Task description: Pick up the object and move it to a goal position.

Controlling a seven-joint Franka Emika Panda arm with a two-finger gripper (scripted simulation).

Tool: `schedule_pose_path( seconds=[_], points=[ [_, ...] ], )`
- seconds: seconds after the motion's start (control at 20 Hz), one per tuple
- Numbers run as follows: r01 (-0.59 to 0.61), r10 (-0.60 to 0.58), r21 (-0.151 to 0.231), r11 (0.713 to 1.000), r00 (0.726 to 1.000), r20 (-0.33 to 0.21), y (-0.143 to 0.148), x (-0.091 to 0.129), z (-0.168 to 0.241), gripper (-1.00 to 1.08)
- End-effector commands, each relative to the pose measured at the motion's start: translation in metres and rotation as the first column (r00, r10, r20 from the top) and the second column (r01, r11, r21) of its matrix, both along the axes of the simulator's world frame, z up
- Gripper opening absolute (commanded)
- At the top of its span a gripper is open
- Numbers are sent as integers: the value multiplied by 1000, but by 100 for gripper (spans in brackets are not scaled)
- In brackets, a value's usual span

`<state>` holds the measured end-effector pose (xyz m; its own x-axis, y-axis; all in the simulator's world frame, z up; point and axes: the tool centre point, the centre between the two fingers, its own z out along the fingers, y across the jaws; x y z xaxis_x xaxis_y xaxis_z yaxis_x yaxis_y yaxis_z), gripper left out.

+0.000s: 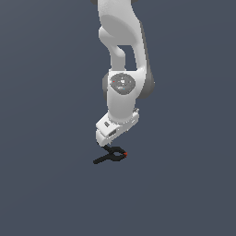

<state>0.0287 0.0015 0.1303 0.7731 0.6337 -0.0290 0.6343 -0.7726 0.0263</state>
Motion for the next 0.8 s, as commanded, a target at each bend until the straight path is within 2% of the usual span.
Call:
schedule_pose_path(
  seconds=[0.0, 0.35, 0.75],
  points=[
    [-65, 65, 2, 998, 998, -3, -3, 3, -5, 100],
    [-240, 241, 10, 971, 971, -8, -10, 12, -18, 100],
    [-429, 429, 21, 903, 903, -9, -19, 22, -34, 100]
  ],
)
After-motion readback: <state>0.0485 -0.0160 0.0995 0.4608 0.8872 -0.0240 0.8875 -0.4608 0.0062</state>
